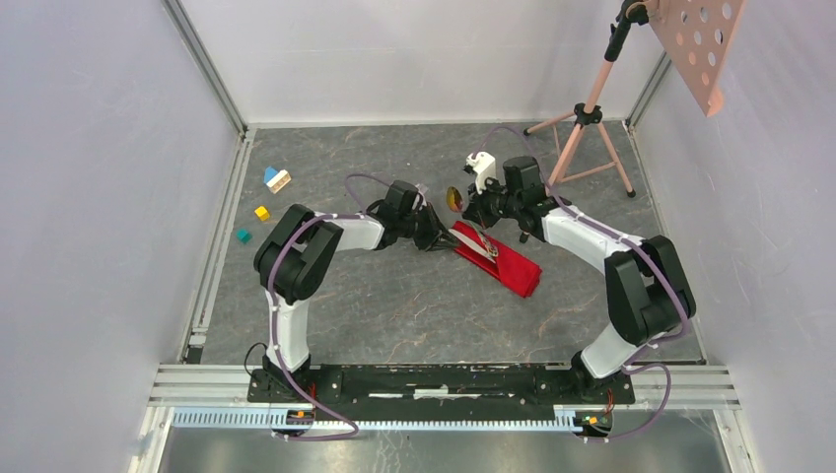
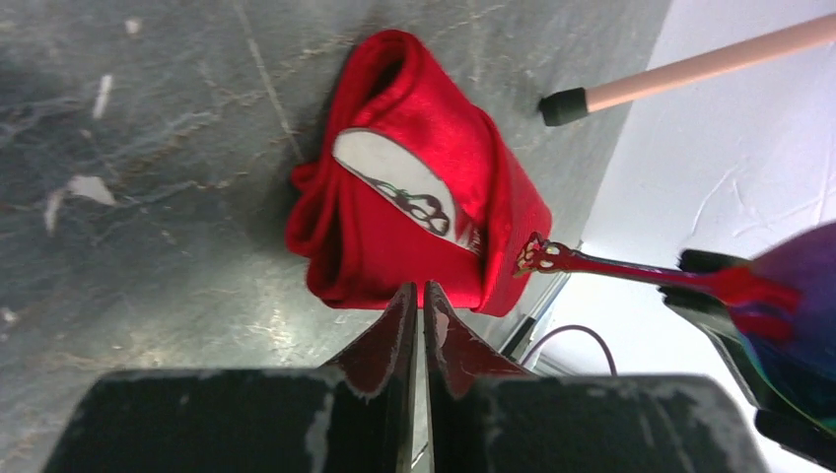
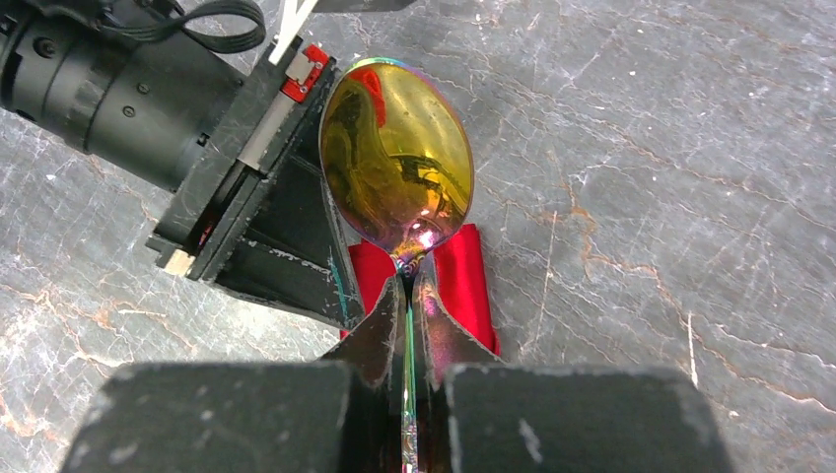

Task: Fold the napkin into a case and place the utensils inside
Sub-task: Insert the spoon into the folded napkin.

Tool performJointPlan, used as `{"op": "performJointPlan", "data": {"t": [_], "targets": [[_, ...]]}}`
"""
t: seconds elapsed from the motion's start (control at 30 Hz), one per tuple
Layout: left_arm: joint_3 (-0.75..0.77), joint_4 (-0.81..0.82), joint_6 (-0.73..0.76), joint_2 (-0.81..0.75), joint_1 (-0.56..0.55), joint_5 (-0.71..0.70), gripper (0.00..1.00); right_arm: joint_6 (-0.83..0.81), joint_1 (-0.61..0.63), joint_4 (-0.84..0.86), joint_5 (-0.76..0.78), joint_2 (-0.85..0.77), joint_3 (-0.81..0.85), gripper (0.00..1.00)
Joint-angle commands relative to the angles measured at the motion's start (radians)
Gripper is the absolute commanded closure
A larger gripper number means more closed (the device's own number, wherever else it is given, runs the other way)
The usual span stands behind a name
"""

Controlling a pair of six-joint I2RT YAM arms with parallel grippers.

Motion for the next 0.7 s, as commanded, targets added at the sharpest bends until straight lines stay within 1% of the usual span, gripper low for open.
{"op": "performJointPlan", "data": {"t": [0.0, 0.23, 0.53, 0.67], "targets": [[0.031, 0.018, -0.011, 0.025, 0.006, -0.022, 0.89, 0.014, 0.015, 0.098, -0.043, 0.021, 0.026, 1.00], [0.015, 0.018, -0.010, 0.042, 0.020, -0.031, 0.91, -0.002, 0.049, 0.100, -0.058, 0.054, 0.032, 0.99], [0.006, 0.019, -0.008, 0.059, 0.026, -0.029, 0.92, -0.095, 0.059, -0.033, -0.020, 0.070, 0.024, 0.99], [0.006, 0.019, -0.008, 0.064, 0.027, -0.031, 0.93, -0.107, 0.060, -0.064, -0.018, 0.047, -0.004, 1.00]]}}
